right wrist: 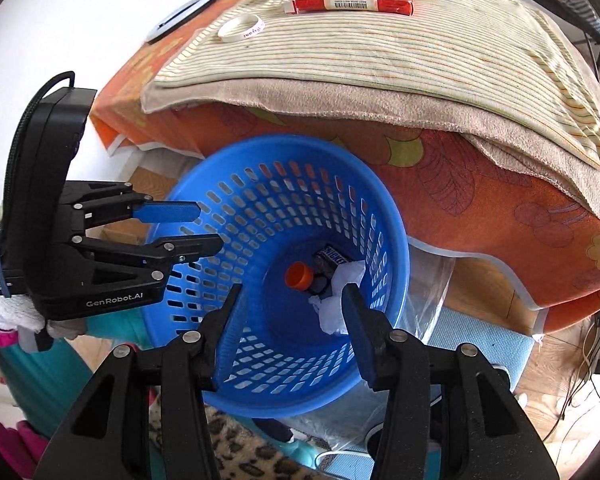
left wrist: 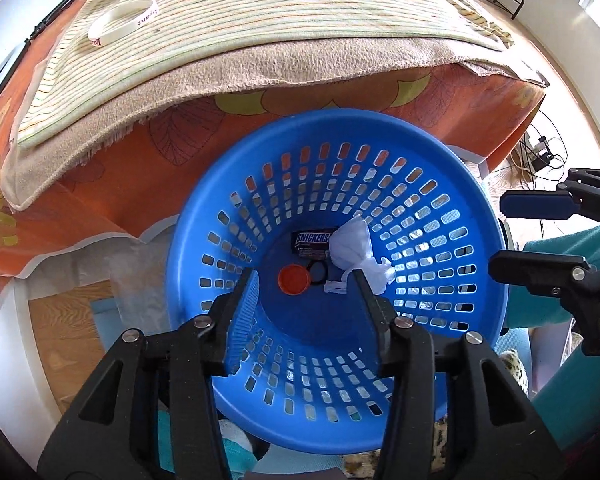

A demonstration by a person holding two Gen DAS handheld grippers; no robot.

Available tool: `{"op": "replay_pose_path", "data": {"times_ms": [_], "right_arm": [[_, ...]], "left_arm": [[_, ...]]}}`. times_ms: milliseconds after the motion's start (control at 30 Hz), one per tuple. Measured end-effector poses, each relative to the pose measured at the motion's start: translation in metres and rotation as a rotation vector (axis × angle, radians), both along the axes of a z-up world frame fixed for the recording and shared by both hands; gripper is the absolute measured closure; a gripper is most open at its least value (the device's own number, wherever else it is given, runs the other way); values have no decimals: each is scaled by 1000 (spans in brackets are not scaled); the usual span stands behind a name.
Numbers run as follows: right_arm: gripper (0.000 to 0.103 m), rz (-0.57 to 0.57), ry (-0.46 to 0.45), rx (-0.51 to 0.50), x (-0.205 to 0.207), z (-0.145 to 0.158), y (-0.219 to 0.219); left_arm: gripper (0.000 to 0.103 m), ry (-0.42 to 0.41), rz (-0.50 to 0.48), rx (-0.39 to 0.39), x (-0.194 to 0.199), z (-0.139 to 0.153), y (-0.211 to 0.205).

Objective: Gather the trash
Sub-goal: 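Carry cup and bag over the basket and open both grippers, then raise both grippers from the basket and move them over the blanket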

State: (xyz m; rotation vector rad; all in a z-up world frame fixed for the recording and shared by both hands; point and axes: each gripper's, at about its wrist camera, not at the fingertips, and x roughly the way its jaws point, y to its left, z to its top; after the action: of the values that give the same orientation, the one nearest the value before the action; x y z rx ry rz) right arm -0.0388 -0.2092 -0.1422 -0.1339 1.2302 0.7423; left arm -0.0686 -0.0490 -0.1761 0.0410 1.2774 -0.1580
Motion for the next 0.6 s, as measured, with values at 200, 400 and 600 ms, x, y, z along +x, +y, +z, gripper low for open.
{"op": "replay_pose_path", "data": {"times_ms": [200, 400, 600], "right_arm": [[56, -16, -36, -9, 2, 7, -1], [46, -41, -74, -9, 7, 17, -2], [39, -76, -129, -31, 13, 30, -5]], "left_arm": [[55, -25, 2, -50, 5, 15, 7], [55, -82, 10, -76, 11, 38, 11], [40, -114, 60, -88, 26, 56, 23]]}}
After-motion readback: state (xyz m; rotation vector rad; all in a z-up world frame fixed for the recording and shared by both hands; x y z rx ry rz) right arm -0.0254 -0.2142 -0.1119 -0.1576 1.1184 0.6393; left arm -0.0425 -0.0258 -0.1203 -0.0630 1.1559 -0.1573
